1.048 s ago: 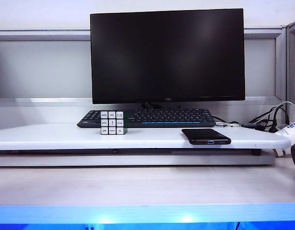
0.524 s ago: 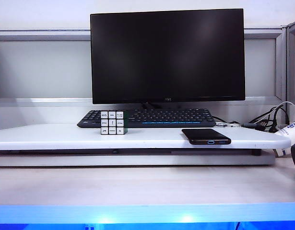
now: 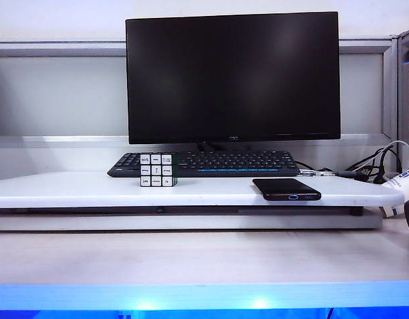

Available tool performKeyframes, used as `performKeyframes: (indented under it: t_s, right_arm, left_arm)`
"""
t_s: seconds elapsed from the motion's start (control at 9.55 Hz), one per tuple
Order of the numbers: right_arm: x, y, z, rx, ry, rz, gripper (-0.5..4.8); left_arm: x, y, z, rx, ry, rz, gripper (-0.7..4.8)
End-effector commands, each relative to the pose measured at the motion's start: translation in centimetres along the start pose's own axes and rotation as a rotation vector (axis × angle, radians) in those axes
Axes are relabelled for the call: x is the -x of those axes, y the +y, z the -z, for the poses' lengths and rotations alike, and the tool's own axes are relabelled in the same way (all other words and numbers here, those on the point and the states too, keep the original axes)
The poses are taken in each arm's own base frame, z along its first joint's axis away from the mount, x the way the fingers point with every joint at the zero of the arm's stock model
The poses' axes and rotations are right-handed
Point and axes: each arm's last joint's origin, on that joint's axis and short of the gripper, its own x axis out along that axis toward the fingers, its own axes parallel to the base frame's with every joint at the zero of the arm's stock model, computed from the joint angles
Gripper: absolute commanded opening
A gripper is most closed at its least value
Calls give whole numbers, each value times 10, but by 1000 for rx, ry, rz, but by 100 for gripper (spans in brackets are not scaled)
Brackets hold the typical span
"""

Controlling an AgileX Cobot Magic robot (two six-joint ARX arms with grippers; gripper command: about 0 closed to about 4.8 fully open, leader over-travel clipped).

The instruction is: Put the phone on top of the Rubik's Cube.

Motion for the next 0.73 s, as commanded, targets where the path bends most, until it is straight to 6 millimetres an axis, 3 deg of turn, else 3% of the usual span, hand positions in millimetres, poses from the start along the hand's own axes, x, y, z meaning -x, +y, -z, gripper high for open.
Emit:
performKeyframes:
  t_s: [0.1,0.21,0.31,0.73]
  right_arm:
    - [-58,-18,6,-648,223,-89,432]
    - [-69,-24,11,-725,259,-84,432]
    - [-100,-40,22,-861,271,-80,431]
    - [-148,-56,21,-881,332,-76,431]
  left_arm:
    - [0,-1,2,8,15,21,-6]
    - [0,-1,2,8,13,30,-6]
    - [0,-2,2,8,9,58,-6]
    - [0,-2,2,7,9,58,-6]
